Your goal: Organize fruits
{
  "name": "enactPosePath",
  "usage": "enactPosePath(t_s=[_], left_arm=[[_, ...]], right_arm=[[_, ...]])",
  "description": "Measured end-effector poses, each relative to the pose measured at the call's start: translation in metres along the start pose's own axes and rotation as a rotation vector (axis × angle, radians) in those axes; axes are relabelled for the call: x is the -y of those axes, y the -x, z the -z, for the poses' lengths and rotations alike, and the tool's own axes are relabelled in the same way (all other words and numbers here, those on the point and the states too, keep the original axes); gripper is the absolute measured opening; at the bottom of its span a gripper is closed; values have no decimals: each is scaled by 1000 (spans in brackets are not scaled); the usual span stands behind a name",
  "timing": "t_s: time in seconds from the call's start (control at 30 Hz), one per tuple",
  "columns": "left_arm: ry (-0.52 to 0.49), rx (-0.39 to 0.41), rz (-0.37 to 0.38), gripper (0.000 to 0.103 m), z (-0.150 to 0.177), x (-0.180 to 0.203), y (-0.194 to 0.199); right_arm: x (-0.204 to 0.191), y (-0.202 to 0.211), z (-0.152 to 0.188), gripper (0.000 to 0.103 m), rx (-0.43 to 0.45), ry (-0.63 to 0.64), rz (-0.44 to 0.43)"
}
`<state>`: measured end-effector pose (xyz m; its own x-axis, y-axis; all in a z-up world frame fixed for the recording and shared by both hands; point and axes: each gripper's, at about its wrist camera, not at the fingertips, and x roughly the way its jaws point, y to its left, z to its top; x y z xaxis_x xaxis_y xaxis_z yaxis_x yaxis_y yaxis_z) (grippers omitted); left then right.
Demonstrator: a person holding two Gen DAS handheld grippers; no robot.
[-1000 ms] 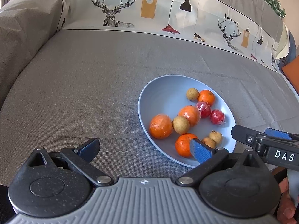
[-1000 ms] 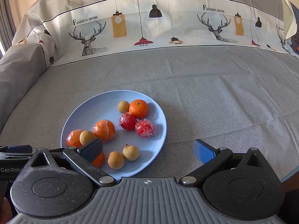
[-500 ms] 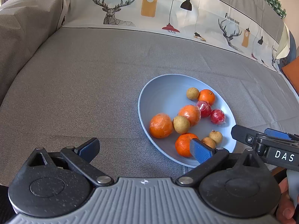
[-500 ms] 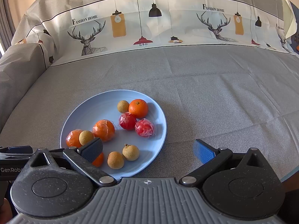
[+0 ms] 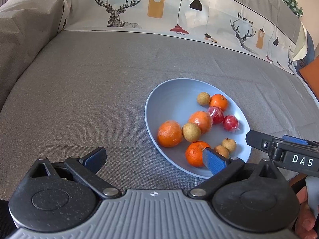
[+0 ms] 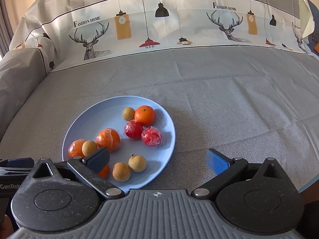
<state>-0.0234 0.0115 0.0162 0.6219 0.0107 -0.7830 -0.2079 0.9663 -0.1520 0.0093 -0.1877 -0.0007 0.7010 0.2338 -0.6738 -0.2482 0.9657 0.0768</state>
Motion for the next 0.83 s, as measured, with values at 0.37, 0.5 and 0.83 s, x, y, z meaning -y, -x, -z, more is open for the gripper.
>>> enactPosePath(t_s=[0.37, 0.5, 0.83], left_arm=[[-55, 5, 16, 102, 2, 8, 0], [-63, 12, 20, 102, 2, 8, -1], [-68, 65, 55, 102, -1, 8, 4]], right_arm=[[0, 3, -2, 102, 11, -4, 0], [-1, 3, -3, 102, 12, -2, -1], [15, 13, -17, 102, 99, -92, 14]])
